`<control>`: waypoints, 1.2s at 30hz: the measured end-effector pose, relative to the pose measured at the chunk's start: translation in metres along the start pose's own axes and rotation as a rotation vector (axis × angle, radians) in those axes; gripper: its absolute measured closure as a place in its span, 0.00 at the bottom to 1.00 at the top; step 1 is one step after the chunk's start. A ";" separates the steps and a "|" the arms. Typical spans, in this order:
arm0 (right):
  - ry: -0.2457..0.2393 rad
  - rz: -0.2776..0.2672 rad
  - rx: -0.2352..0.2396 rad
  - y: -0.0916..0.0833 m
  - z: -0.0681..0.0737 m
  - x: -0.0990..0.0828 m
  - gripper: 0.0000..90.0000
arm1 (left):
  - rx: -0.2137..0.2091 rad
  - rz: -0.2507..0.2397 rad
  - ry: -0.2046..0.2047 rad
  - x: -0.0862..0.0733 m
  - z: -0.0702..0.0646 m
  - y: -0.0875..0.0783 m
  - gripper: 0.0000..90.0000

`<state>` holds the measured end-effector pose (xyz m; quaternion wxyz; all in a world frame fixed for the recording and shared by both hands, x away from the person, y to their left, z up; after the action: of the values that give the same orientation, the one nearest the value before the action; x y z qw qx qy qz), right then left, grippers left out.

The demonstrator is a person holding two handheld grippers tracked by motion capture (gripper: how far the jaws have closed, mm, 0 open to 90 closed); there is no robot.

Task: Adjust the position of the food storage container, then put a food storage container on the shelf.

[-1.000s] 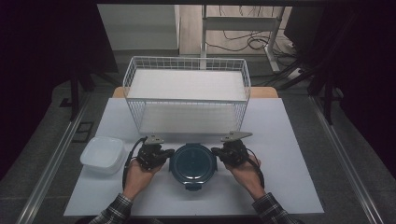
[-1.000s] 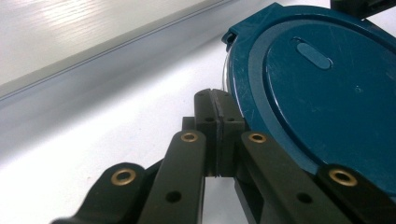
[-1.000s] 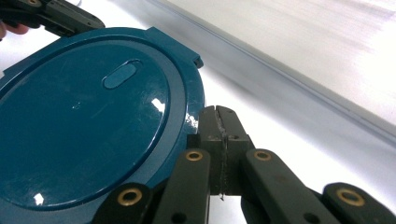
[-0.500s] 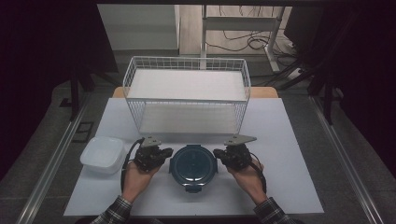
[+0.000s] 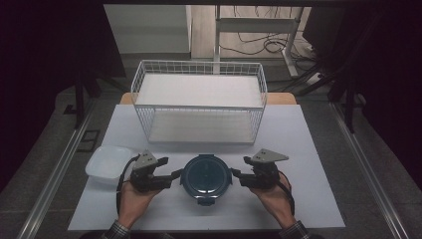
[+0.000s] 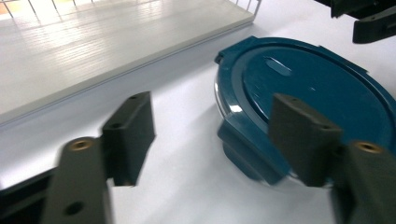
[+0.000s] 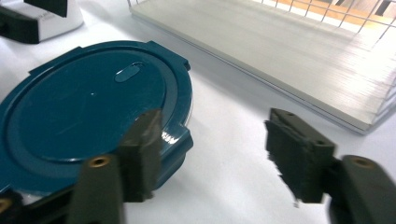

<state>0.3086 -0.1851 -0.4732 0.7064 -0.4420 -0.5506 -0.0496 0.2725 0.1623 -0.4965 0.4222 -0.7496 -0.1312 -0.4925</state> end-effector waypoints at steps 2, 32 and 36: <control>0.004 -0.015 0.003 -0.005 0.000 -0.003 0.31 | 0.004 -0.002 0.018 -0.005 -0.003 -0.004 0.28; -0.045 -0.034 -0.028 -0.029 0.016 -0.045 0.04 | 0.056 0.020 0.069 -0.046 -0.018 -0.025 0.01; -0.043 -0.031 -0.034 -0.030 0.014 -0.044 0.04 | 0.055 0.029 0.050 -0.045 -0.017 -0.027 0.01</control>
<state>0.2645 -0.2119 -0.4926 0.6859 -0.4461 -0.5717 -0.0605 0.2238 0.1754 -0.5188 0.4528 -0.7270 -0.1232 -0.5013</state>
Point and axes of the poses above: each handheld gripper's, and its own axes: y roughly forward along the jaws, x roughly out of its top, z roughly to its left, the point moved 1 cm from there along y, roughly forward along the jaws, and after that the axes turned 1 degree about -y, right-handed, at the moved point
